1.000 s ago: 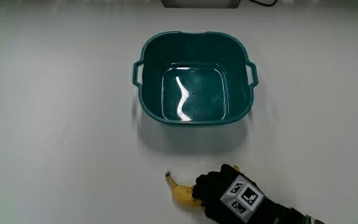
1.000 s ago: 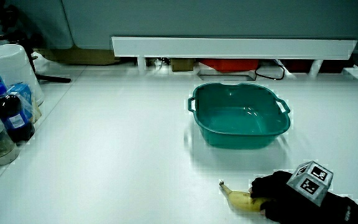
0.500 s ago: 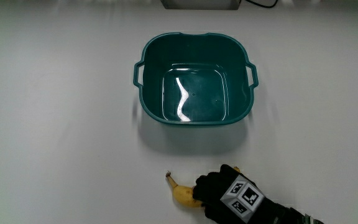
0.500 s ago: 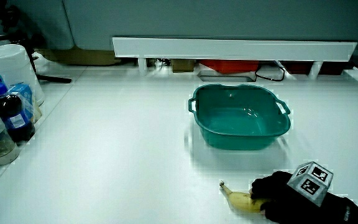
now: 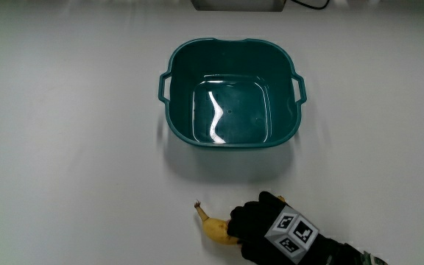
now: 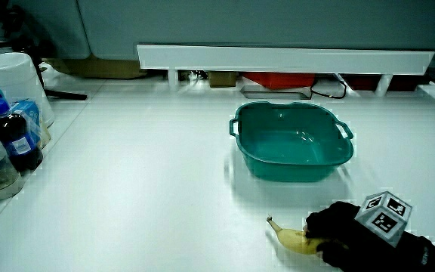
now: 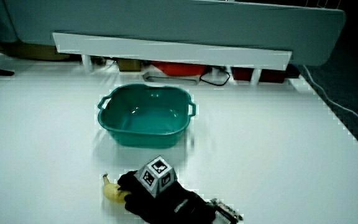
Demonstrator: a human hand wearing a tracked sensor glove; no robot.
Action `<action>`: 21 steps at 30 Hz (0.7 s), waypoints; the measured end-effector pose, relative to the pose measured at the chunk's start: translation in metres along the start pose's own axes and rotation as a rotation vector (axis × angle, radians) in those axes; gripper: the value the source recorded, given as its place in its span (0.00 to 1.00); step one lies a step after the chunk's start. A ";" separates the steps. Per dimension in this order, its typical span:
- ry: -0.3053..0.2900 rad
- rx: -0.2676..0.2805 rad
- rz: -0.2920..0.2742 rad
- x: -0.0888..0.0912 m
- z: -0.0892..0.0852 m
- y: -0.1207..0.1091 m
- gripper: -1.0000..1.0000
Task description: Pick banana from desk
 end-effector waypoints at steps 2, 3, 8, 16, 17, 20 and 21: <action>0.029 0.002 -0.008 0.003 0.009 0.001 1.00; 0.002 0.035 -0.003 0.004 0.015 0.003 1.00; 0.002 0.038 -0.008 0.016 0.038 0.009 1.00; -0.043 0.097 -0.022 0.035 0.064 0.029 1.00; -0.048 0.102 -0.019 0.038 0.067 0.032 1.00; -0.081 0.108 -0.022 0.048 0.071 0.041 1.00; -0.092 0.117 -0.019 0.050 0.073 0.044 1.00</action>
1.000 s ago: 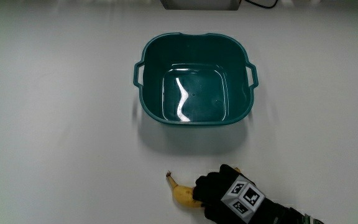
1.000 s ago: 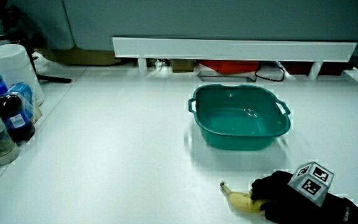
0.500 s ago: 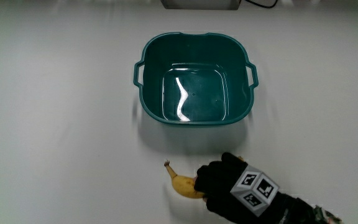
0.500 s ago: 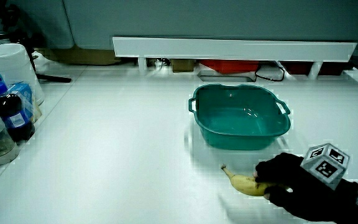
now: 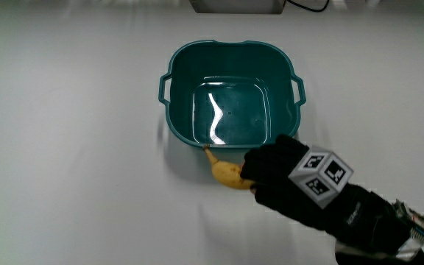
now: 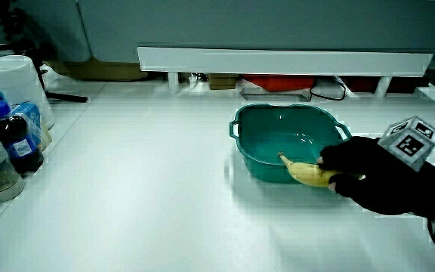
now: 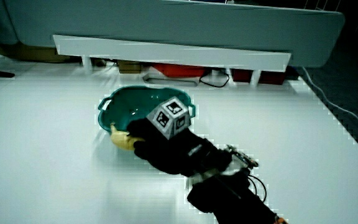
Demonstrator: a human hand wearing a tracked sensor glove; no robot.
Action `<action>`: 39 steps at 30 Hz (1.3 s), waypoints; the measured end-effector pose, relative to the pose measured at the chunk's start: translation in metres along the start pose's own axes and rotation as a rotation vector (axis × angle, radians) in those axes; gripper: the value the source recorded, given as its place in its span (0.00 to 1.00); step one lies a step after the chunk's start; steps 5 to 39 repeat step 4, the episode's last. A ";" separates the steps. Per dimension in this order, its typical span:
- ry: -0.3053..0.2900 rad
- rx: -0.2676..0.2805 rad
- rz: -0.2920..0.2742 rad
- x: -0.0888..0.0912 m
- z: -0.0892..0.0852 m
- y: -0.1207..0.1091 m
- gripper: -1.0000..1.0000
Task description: Pick banana from desk
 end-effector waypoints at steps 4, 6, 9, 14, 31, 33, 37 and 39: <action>-0.093 0.011 0.000 0.018 -0.006 0.012 1.00; -0.093 0.011 0.000 0.018 -0.006 0.012 1.00; -0.093 0.011 0.000 0.018 -0.006 0.012 1.00; -0.093 0.011 0.000 0.018 -0.006 0.012 1.00; -0.093 0.011 0.000 0.018 -0.006 0.012 1.00; -0.093 0.011 0.000 0.018 -0.006 0.012 1.00; -0.093 0.011 0.000 0.018 -0.006 0.012 1.00; -0.093 0.011 0.000 0.018 -0.006 0.012 1.00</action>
